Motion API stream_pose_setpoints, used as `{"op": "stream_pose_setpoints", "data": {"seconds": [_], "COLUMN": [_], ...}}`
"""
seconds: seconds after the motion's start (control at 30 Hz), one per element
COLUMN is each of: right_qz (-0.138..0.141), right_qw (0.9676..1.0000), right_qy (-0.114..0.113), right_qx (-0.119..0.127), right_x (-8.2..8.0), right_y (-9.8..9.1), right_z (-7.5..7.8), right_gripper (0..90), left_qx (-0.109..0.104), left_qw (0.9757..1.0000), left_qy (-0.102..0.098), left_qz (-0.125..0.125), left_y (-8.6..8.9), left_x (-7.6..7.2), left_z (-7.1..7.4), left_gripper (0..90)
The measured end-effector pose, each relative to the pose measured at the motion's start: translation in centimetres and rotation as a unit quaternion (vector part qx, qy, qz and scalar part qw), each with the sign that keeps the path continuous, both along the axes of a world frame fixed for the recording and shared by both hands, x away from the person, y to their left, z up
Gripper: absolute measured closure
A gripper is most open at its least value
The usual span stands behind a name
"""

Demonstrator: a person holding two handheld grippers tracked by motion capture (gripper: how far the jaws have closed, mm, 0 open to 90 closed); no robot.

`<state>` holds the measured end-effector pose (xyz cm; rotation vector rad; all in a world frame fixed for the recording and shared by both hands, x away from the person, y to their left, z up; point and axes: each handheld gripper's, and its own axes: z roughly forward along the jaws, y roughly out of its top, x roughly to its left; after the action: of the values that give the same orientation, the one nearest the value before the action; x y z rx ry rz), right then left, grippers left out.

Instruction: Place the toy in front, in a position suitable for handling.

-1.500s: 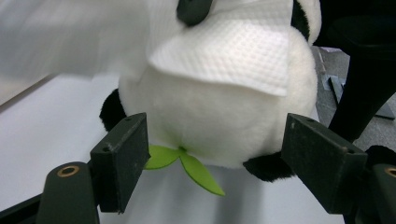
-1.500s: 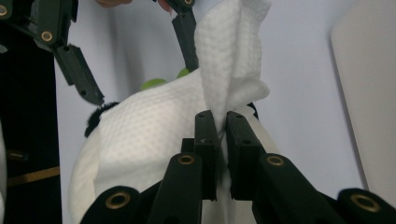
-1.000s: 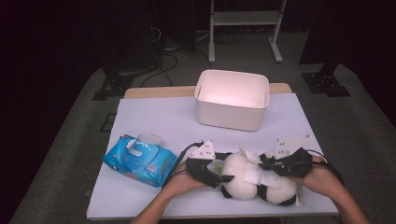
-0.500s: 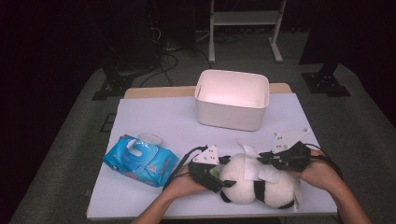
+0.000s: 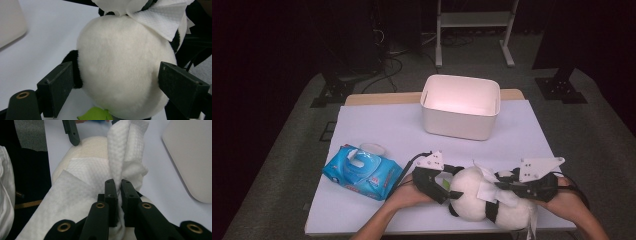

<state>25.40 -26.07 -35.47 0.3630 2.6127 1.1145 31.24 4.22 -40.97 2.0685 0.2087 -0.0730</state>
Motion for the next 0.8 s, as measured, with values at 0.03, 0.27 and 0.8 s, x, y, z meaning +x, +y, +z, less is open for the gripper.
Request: {"op": "stream_pose_setpoints", "data": {"seconds": [0.03, 0.27, 0.8], "right_qz": [0.001, 0.001, 0.013], "right_qw": [1.0, 1.0, 0.9992], "right_qy": [-0.002, 0.0, -0.001], "right_qx": [-0.002, -0.002, 0.037], "right_x": [-0.1, 0.1, 6.3], "right_y": [0.0, 0.1, 2.9], "right_z": [0.0, -0.2, 2.7], "right_gripper": [84.3, 84.2, 84.1], "left_qx": [0.0, 0.028, 0.037], "left_qw": [1.0, 0.9993, 0.9846], "left_qy": [0.0, -0.006, -0.156], "left_qz": [-0.005, -0.026, 0.069], "left_y": [-0.1, -1.5, 2.1], "left_x": [0.0, 0.3, 1.2], "left_z": [0.0, -0.2, 3.9], "left_gripper": [14.7, 37.3, 61.4]}}
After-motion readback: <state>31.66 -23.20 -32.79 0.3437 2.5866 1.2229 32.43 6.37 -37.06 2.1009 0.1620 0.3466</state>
